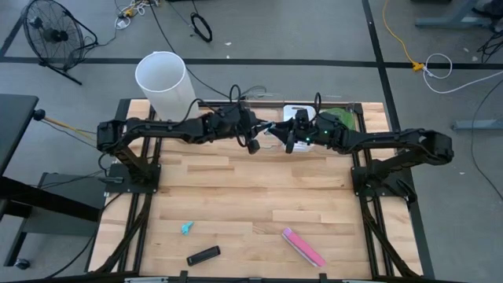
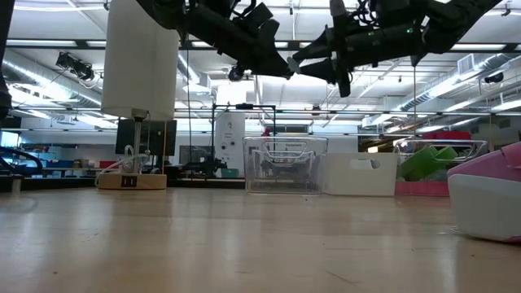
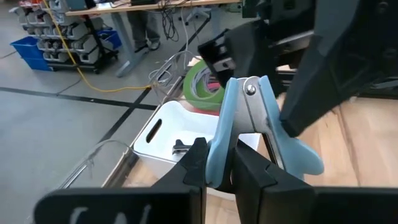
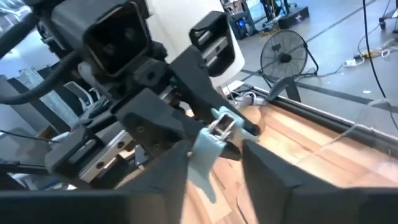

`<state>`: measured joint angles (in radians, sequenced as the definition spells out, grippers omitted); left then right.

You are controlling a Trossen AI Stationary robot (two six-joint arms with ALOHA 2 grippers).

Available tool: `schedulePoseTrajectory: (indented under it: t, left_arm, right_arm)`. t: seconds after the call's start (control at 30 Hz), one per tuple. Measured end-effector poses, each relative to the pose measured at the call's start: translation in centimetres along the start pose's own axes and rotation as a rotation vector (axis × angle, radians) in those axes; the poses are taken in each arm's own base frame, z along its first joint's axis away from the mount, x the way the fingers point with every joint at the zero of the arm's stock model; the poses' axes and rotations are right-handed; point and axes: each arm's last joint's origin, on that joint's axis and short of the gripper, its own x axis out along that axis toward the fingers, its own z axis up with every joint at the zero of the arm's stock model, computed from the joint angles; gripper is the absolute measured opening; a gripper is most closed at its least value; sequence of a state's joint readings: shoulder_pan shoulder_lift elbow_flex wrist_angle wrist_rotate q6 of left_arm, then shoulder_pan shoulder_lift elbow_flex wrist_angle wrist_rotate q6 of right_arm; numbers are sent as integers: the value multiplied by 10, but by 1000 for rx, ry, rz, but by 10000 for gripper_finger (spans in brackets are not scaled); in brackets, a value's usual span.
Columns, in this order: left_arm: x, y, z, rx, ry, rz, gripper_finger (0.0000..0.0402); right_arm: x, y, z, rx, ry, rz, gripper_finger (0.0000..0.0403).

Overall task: Pick and place Stapler, Stapler remover, tape
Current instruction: Put the blue staple remover into the white bin

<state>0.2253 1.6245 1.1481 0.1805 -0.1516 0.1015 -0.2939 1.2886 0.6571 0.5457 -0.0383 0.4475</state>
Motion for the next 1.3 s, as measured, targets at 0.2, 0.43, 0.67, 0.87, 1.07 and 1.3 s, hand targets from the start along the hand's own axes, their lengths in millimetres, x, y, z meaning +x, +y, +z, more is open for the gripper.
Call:
schedulePoseTrajectory:
  t: [0.2, 0.43, 0.67, 0.87, 1.07, 1.3]
  left_arm:
    - [0, 0, 0, 4, 0, 6, 46]
    - [0, 0, 0, -12, 4, -13, 115]
    - [0, 0, -2, -8, 22, -13, 141]
    - [-4, 1, -2, 24, 47, -1, 138]
    - [-12, 2, -4, 62, 119, 24, 137]
    - [-20, 3, -11, 83, 237, 21, 137]
  right_arm:
    - [0, 1, 1, -47, -15, 13, 21]
    - [0, 2, 1, -57, -13, 20, 10]
    - [0, -3, 2, -56, -10, 2, 10]
    - [-5, -12, 7, -51, 10, -23, 10]
    - [-21, -29, 20, -51, 16, -156, 10]
    - [-46, -59, 20, -6, 177, -357, 10]
